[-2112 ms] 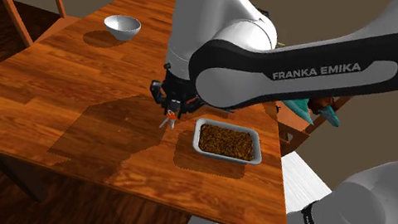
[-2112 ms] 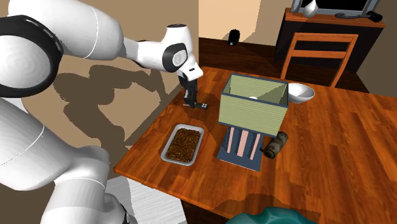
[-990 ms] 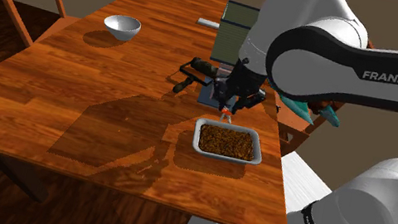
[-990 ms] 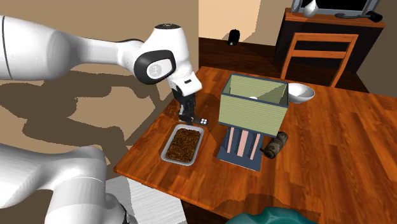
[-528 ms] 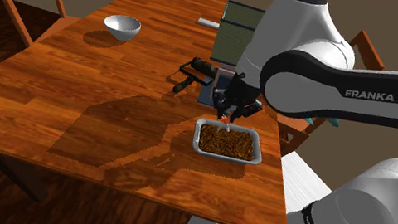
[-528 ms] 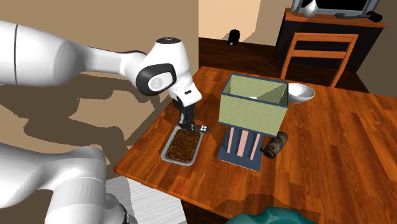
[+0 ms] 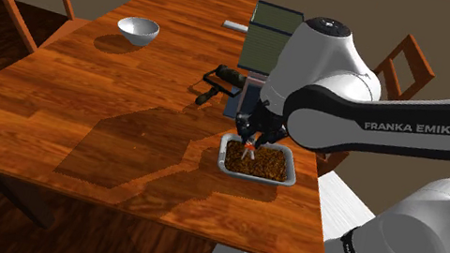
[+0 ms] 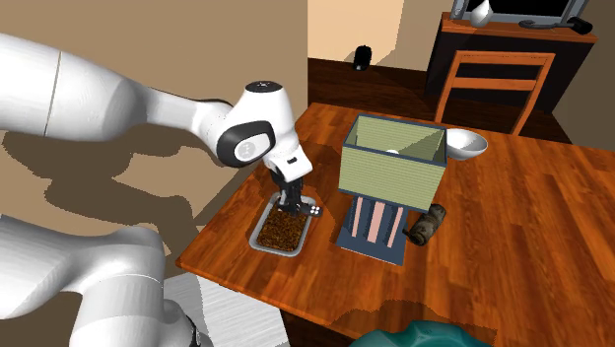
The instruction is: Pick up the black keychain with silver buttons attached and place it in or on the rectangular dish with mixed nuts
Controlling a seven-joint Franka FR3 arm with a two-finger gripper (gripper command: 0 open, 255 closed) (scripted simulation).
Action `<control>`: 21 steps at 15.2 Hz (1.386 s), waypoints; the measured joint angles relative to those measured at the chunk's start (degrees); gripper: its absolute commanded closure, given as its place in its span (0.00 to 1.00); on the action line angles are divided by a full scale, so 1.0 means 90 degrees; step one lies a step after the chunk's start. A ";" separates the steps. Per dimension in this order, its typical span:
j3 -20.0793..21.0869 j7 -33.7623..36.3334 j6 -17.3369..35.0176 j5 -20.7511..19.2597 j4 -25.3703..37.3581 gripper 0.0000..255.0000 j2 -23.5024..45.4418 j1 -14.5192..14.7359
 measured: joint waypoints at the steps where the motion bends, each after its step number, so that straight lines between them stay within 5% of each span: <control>1: 0.0000 -0.0008 0.0029 0.0003 -0.0021 1.00 0.0007 -0.0001; 6: 0.0006 -0.0008 0.0061 0.0010 -0.0045 1.00 0.0012 0.0002; 7: 0.0006 -0.0008 0.0061 0.0010 -0.0046 0.00 0.0012 0.0002; 13: 0.0006 -0.0008 0.0061 0.0010 -0.0046 0.00 0.0012 0.0002; 21: -0.0291 -0.0041 -0.0947 -0.0055 0.0390 0.00 -0.0564 0.0103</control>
